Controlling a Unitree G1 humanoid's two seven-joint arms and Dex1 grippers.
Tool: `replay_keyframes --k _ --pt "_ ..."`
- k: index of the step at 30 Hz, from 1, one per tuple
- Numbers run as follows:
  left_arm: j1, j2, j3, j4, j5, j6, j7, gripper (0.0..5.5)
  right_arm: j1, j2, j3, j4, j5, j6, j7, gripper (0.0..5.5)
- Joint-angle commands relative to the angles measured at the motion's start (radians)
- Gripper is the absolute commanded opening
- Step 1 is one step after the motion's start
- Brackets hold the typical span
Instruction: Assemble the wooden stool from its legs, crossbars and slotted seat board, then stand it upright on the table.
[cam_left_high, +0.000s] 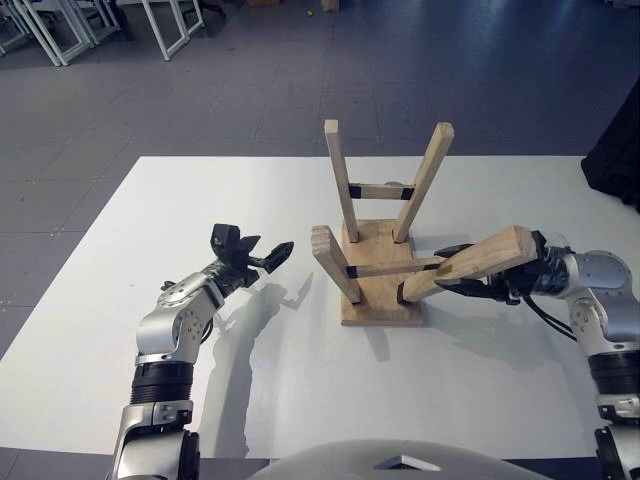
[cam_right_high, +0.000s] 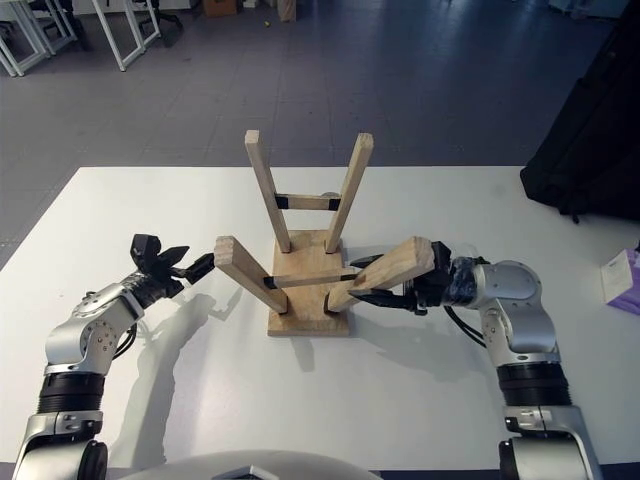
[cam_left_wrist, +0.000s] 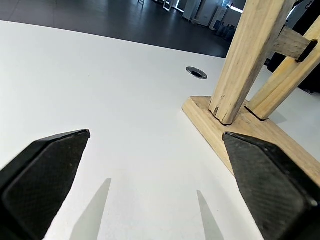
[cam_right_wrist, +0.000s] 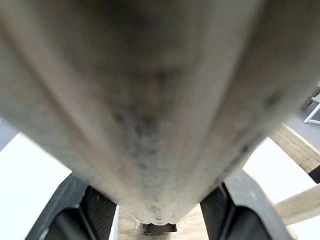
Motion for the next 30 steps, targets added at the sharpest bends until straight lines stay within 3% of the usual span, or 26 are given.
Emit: replay_keyframes --k 1,13,22,30 --pt "-0.012 0.014 -0.009 0.008 0.022 -0.001 -0.012 4.90 -0.021 -0.032 0.016 0.046 -0.049 0.008 0.029 2.02" --pt "0.001 0.006 -0.014 0.002 0.040 -0.006 -0.024 4.90 -0.032 -0.042 0.047 0.057 -0.073 0.023 0.063 2.02" --pt "-0.002 0.010 -0.014 -0.002 0.049 -0.010 -0.030 4.90 0.023 0.056 0.102 -0.073 -0.105 0.106 -0.146 2.02" --pt "-0.010 0.009 0.004 0.021 0.104 -0.034 0.044 4.90 -0.063 0.163 0.118 -0.052 -0.205 0.190 -0.437 2.02"
